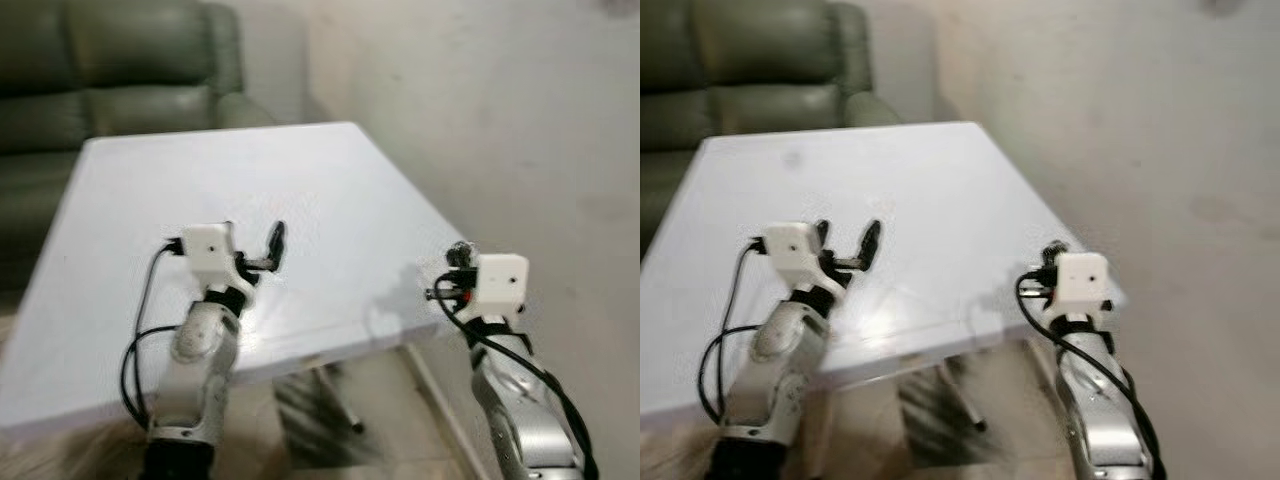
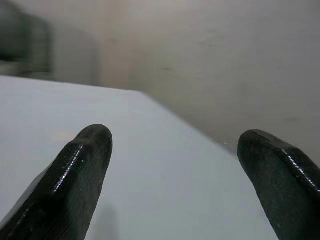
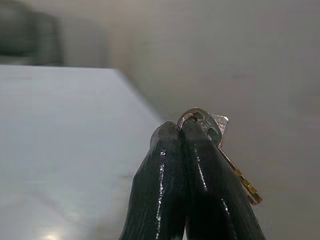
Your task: Hang keys on a hook
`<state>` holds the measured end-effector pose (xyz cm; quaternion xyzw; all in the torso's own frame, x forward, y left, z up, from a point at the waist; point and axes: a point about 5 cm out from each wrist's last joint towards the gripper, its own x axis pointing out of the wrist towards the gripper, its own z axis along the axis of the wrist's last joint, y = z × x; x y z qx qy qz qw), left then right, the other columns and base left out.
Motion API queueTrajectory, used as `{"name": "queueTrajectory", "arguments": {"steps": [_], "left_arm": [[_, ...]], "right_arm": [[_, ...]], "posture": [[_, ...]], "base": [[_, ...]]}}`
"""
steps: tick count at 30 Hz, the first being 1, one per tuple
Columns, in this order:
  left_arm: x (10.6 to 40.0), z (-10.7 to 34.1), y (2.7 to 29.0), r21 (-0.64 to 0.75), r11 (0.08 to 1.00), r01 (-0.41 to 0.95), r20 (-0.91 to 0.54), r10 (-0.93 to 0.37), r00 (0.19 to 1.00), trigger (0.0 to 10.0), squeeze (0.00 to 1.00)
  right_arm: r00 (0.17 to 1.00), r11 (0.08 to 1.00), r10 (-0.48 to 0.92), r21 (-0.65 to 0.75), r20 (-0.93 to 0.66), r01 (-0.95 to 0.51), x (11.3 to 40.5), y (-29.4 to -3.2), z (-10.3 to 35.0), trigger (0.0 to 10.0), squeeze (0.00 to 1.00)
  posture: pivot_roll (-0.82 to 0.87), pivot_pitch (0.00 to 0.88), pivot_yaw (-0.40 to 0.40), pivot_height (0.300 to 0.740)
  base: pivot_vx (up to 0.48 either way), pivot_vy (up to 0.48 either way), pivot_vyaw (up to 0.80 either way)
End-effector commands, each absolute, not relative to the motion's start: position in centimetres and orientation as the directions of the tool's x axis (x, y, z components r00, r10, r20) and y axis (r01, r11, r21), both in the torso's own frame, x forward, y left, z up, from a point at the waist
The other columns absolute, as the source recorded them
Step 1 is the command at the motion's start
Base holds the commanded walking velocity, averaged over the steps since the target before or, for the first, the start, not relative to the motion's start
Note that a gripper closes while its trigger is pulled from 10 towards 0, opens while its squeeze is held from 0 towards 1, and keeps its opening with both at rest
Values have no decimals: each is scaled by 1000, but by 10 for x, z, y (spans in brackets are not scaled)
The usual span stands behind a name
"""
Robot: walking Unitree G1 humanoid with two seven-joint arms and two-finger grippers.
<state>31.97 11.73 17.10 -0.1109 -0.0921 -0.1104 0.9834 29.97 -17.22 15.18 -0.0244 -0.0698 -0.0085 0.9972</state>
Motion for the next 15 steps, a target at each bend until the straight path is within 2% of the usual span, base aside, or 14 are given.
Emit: {"name": "queueTrajectory", "arguments": {"steps": [1, 15], "left_arm": [[319, 172, 123, -194, 958, 212, 205, -172, 964, 10000, 0], [319, 170, 120, -203, 958, 203, 197, -163, 967, 10000, 0]], "right_arm": [[990, 999, 7, -51, 143, 1, 299, -168, 153, 10000, 0], [989, 998, 20, -65, 145, -11, 299, -168, 155, 10000, 0]], "posture": [[7, 36, -40, 740], [3, 23, -51, 740]], "base": [[0, 0, -719], [0, 0, -719]]}}
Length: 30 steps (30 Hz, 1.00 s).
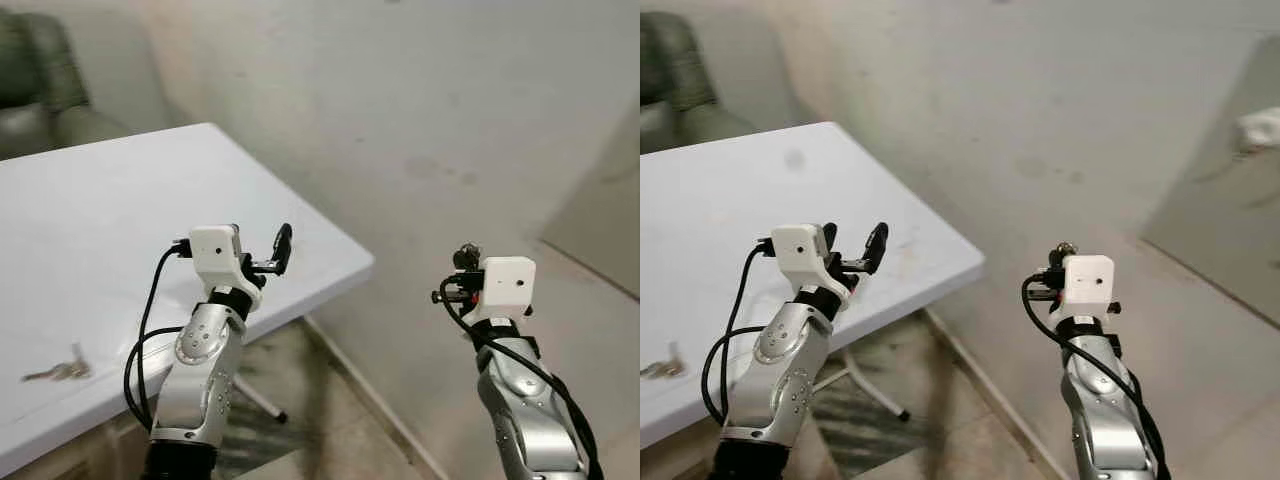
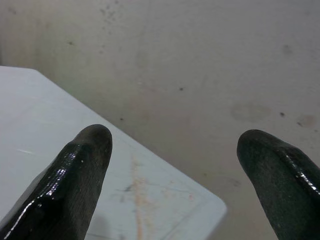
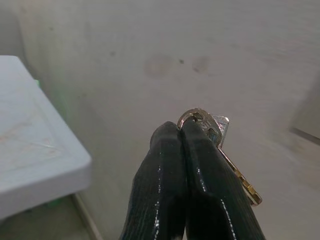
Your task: Hang keys on a hook
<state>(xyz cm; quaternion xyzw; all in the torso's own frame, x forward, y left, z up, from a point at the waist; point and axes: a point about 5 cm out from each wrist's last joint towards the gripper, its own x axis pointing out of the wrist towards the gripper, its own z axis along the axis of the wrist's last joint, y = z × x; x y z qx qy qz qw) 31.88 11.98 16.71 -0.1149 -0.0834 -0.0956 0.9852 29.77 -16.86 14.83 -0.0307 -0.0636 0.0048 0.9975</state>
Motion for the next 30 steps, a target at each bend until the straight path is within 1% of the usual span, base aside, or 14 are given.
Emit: {"name": "queueTrajectory", "arguments": {"steps": [1, 21, 24, 26, 30], "left_arm": [[319, 170, 120, -203, 958, 203, 197, -163, 967, 10000, 0], [319, 171, 118, -180, 958, 224, 203, -187, 961, 10000, 0], [318, 169, 120, -168, 960, 226, 199, -191, 961, 10000, 0], [317, 167, 122, -127, 966, 223, 194, -197, 961, 10000, 0], [317, 167, 125, -123, 966, 227, 195, -201, 960, 10000, 0]], "right_arm": [[989, 998, 20, -64, 146, -11, 300, -168, 155, 10000, 0], [988, 998, 27, -63, 149, -18, 299, -165, 154, 10000, 0], [988, 998, 25, -63, 149, -15, 300, -166, 154, 10000, 0], [989, 998, 19, -63, 150, -10, 300, -168, 154, 10000, 0], [989, 998, 16, -64, 149, -7, 299, -169, 154, 10000, 0]], "posture": [[3, 20, -52, 740], [6, 0, -44, 740], [6, 0, -43, 740], [6, 0, -42, 740], [7, 0, -40, 740]], "base": [[0, 0, -719], [0, 0, -719], [0, 0, -719], [0, 0, -719], [0, 0, -717]]}}
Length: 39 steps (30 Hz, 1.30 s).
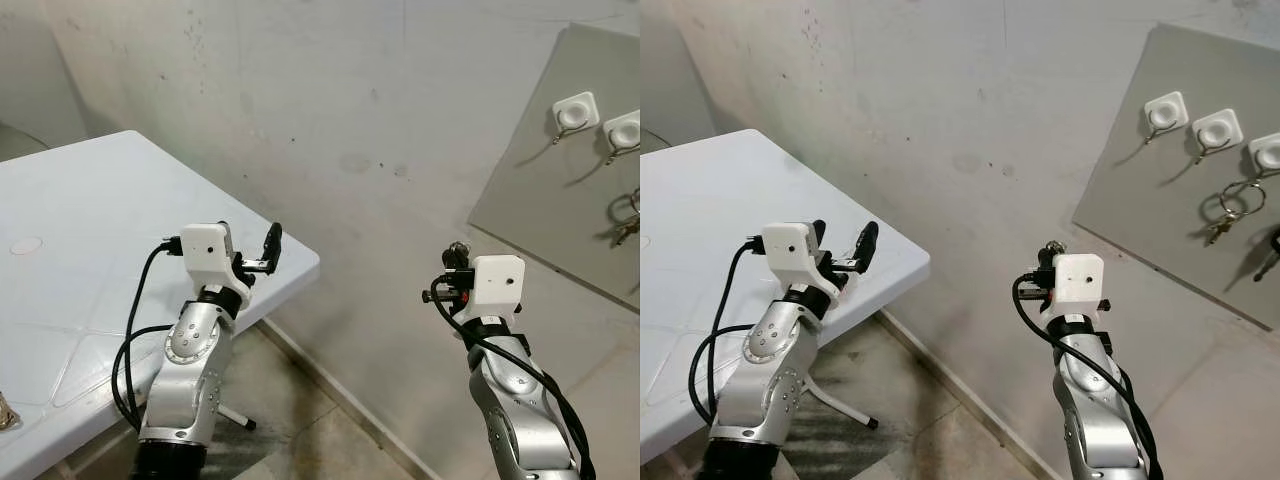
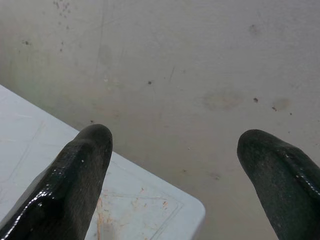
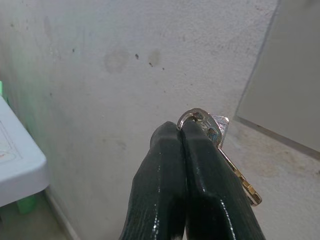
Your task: Hang keys on a hook
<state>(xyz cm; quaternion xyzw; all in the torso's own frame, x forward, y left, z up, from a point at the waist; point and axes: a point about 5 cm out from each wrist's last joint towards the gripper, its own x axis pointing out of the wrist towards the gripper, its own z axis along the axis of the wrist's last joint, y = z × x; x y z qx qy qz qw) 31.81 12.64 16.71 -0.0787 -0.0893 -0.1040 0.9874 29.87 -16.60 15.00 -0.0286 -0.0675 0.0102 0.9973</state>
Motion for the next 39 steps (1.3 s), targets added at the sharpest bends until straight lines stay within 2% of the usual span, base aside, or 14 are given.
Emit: {"name": "queueTrajectory", "arguments": {"steps": [1, 3, 6, 10, 39], "left_arm": [[317, 168, 126, -117, 967, 225, 197, -200, 960, 10000, 0], [318, 168, 127, -115, 969, 218, 198, -192, 961, 10000, 0], [318, 169, 126, -195, 957, 215, 203, -175, 963, 10000, 0], [318, 169, 126, -155, 968, 195, 205, -162, 965, 10000, 0], [315, 167, 128, -182, 967, 180, 188, -145, 971, 10000, 0]], "right_arm": [[989, 998, 16, -64, 149, -7, 299, -168, 154, 10000, 0], [989, 998, 16, -64, 148, -7, 299, -168, 153, 10000, 0], [989, 998, 16, -65, 146, -6, 299, -168, 153, 10000, 0], [989, 998, 16, -67, 145, -6, 299, -169, 153, 10000, 0], [990, 997, 30, -81, 134, -19, 300, -169, 153, 10000, 0]], "posture": [[7, 0, -39, 740], [8, 0, -39, 740], [8, 0, -41, 740], [8, 8, -45, 740], [17, 36, -58, 740]], "base": [[0, 0, -719], [0, -480, -719], [0, 0, -719], [0, 0, -717], [0, 0, -719]]}}
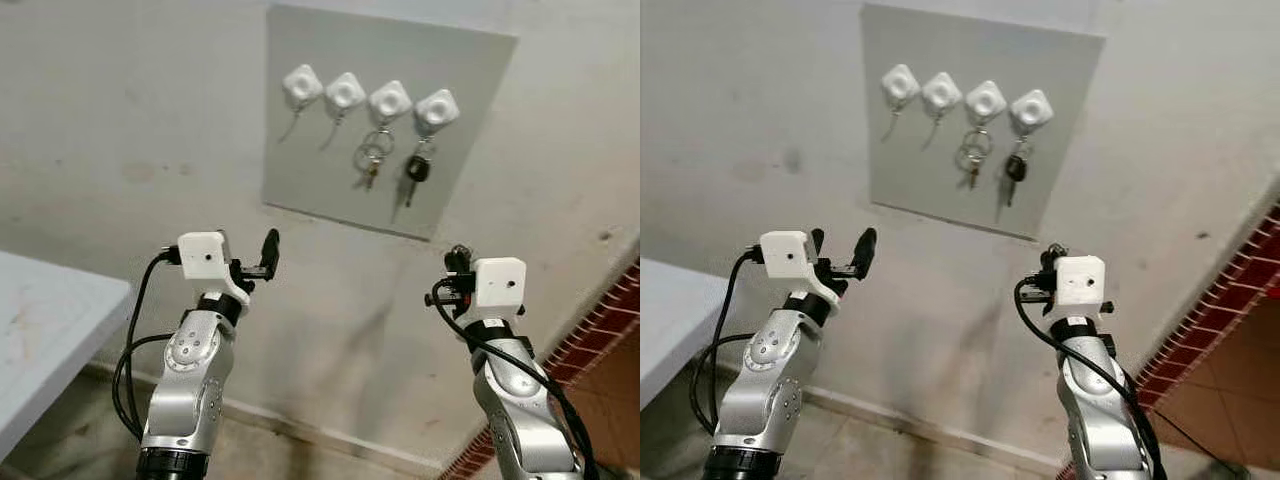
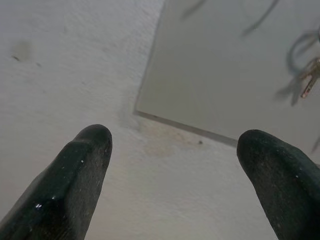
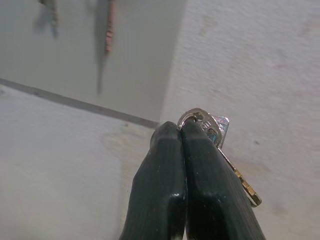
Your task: Hang keys on a hook
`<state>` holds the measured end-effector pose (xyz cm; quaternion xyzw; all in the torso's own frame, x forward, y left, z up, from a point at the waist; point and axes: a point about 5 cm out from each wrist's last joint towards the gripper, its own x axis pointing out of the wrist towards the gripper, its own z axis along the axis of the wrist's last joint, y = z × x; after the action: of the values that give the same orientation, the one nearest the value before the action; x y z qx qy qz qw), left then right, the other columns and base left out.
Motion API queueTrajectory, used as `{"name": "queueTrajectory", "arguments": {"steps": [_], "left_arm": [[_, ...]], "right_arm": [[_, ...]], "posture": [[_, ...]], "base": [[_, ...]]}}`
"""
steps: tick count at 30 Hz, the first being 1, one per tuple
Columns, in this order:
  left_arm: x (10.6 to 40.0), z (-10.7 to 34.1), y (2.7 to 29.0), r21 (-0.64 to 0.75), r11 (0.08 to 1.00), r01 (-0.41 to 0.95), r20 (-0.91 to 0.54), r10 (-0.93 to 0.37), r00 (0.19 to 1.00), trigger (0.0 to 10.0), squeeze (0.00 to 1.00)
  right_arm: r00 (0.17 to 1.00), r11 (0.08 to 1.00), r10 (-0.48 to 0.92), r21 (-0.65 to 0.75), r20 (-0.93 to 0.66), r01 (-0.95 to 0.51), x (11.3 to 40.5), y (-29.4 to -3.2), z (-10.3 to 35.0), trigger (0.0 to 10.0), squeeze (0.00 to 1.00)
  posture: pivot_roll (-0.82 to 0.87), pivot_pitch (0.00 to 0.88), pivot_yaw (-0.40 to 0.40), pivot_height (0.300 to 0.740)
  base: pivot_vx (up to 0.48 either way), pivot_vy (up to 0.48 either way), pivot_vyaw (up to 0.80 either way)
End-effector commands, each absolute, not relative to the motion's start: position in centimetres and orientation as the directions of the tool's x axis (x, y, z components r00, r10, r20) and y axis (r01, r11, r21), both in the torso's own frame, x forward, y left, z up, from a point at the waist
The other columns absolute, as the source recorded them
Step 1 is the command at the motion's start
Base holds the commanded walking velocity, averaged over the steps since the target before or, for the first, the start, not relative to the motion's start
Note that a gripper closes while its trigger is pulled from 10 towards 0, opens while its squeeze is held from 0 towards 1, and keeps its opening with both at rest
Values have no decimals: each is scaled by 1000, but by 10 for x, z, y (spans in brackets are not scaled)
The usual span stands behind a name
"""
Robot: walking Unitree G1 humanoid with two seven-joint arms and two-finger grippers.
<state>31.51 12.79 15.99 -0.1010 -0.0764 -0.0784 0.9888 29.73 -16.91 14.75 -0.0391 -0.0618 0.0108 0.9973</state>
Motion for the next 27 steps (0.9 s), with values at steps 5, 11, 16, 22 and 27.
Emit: {"name": "queueTrajectory", "arguments": {"steps": [5, 11, 16, 22, 27], "left_arm": [[315, 165, 128, -182, 968, 175, 174, -143, 974, 10000, 0], [315, 163, 127, -209, 964, 164, 150, -134, 980, 10000, 0], [316, 165, 127, -177, 967, 181, 157, -154, 976, 10000, 0], [320, 168, 127, -165, 965, 203, 155, -178, 972, 10000, 0], [322, 169, 124, -154, 960, 233, 152, -210, 966, 10000, 0]], "right_arm": [[991, 997, 27, -78, 133, -17, 300, -168, 153, 10000, 0], [990, 997, 5, -79, 138, 6, 300, -171, 154, 10000, 0], [990, 997, -51, -45, 129, 58, 300, -179, 151, 10000, 0], [988, 997, -64, -38, 138, 70, 298, -178, 151, 10000, 0], [987, 996, -79, -32, 140, 84, 296, -176, 148, 10000, 0]], "posture": [[17, 37, -57, 740], [17, 37, -55, 740], [15, 32, -39, 740], [7, 21, -8, 740], [-4, 8, 26, 740]], "base": [[0, 0, -719], [0, 0, -719], [0, 0, -719], [0, 0, -719], [0, 0, -719]]}}
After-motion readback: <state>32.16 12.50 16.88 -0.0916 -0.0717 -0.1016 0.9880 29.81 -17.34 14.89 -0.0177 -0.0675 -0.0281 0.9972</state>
